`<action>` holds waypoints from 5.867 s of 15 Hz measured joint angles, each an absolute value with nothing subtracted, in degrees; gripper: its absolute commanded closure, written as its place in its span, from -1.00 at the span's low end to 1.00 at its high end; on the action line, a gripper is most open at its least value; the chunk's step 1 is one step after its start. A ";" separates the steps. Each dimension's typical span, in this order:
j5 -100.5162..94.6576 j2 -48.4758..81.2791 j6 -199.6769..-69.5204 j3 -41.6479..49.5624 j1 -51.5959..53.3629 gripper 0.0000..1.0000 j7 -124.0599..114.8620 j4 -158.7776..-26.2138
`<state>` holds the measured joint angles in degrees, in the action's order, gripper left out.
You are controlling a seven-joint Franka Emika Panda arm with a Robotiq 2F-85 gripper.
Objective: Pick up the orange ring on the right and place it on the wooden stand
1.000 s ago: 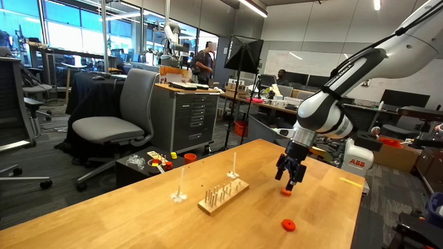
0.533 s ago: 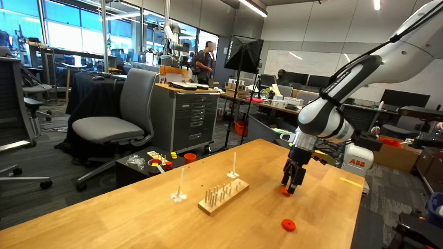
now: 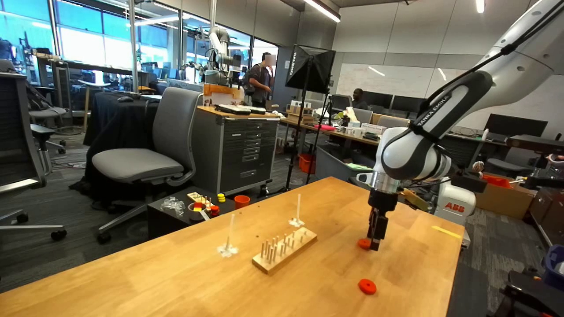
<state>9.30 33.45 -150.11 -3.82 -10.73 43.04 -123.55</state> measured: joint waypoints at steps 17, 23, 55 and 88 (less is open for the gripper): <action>4.59 32.88 -162.64 -10.48 -14.05 -1.00 35.52 -124.57; 1.20 33.28 -162.56 -6.87 -11.92 -1.00 28.34 -124.94; -2.19 33.50 -155.35 -9.52 -8.16 0.65 23.72 -123.44; 3.37 35.27 -140.90 -14.91 -4.39 0.65 23.80 -106.02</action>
<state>3.37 35.27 -140.90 -14.91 -4.39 23.80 -106.02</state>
